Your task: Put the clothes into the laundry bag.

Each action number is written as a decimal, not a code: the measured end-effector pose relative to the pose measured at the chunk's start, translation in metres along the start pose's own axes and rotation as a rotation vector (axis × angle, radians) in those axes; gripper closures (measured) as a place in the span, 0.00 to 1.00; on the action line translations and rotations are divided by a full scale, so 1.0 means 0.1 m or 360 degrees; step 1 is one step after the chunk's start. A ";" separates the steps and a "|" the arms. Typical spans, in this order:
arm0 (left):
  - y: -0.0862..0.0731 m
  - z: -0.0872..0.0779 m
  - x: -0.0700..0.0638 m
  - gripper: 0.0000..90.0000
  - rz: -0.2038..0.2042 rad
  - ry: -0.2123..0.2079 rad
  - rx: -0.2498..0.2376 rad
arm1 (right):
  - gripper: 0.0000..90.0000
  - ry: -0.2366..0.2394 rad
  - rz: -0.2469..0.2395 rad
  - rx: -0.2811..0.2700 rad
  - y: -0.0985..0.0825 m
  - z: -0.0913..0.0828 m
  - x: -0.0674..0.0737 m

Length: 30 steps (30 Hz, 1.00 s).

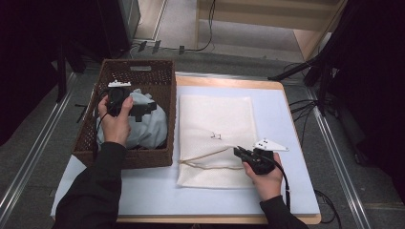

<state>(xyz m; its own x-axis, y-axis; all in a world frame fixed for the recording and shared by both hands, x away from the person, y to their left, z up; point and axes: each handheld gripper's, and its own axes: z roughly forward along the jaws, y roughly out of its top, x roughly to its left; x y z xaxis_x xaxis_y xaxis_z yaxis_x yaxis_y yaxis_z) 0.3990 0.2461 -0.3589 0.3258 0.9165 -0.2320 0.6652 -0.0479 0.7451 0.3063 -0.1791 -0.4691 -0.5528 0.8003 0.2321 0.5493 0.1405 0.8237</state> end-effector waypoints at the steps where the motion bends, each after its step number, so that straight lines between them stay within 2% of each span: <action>1: 0.00 0.03 0.00 0.00 0.0011 0.0021 0.0028 | 0.94 0.0000 -0.0002 0.0000 0.00 0.00 0.00; 5: -0.02 0.12 0.03 0.00 0.0052 0.0088 0.0068 | 0.94 0.0002 -0.0003 -0.0002 0.00 0.00 0.00; 13: -0.06 0.24 0.12 0.00 0.0035 0.0106 0.0187 | 0.94 0.0000 -0.0009 -0.0001 0.00 0.00 0.00; 16: -0.06 0.29 0.13 0.00 0.0083 0.0105 0.0236 | 0.94 -0.0001 -0.0009 0.0000 0.00 0.01 0.00; 20: -0.08 0.36 0.19 0.00 0.0020 0.0094 0.0291 | 0.94 -0.0001 -0.0005 0.0006 -0.01 0.01 0.00; 26: -0.11 0.43 0.23 0.00 0.0018 0.0178 0.0421 | 0.94 -0.0003 -0.0010 0.0012 -0.01 0.01 0.00; 30: -0.13 0.46 0.29 0.00 -0.0032 0.0257 0.0505 | 0.94 -0.0006 -0.0015 0.0011 -0.01 0.01 0.00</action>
<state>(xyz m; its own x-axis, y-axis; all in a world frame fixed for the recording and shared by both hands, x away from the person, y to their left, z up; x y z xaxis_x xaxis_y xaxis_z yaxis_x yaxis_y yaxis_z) 0.4307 0.2546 -0.4042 0.2173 0.9682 -0.1240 0.8542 -0.1271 0.5042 0.3062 -0.1789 -0.4706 -0.5555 0.8011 0.2227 0.5484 0.1517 0.8223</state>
